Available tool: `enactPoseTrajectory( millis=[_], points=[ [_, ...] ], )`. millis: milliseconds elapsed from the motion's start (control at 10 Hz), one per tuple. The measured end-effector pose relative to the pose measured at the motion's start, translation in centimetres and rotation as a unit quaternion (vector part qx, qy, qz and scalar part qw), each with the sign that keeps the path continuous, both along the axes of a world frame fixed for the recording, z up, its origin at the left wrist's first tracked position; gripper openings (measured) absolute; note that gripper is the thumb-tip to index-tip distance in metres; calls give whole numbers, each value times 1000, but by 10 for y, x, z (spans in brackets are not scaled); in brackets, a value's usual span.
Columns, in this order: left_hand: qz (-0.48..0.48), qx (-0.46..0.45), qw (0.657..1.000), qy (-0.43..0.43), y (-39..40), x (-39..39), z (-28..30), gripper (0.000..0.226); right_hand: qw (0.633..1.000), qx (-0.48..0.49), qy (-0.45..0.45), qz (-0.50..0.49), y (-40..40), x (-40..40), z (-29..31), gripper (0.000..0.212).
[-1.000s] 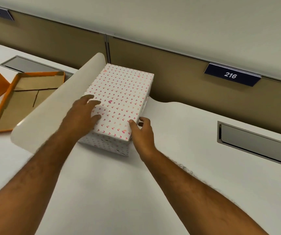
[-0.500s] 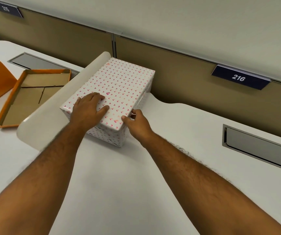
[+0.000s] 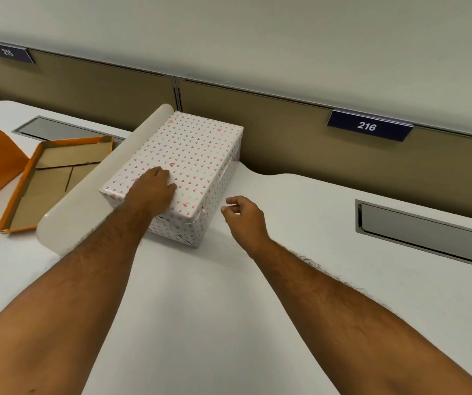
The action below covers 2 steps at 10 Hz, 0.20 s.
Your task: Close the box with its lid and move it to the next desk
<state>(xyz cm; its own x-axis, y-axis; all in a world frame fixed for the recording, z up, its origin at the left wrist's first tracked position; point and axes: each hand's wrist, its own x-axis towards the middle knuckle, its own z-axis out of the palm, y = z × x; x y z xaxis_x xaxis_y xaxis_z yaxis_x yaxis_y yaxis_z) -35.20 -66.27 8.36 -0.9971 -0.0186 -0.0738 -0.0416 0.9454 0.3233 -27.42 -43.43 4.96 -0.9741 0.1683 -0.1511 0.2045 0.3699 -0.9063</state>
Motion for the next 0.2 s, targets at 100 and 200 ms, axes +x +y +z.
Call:
enactPoseTrajectory(
  millis=[100,200],
  points=[
    [2,20,998,58,23,24,6,57,1000,14,19,-3,18,17,5,33],
    [-42,81,988,124,63,69,-2,57,997,43,51,-28,45,42,13,32]
  ],
)
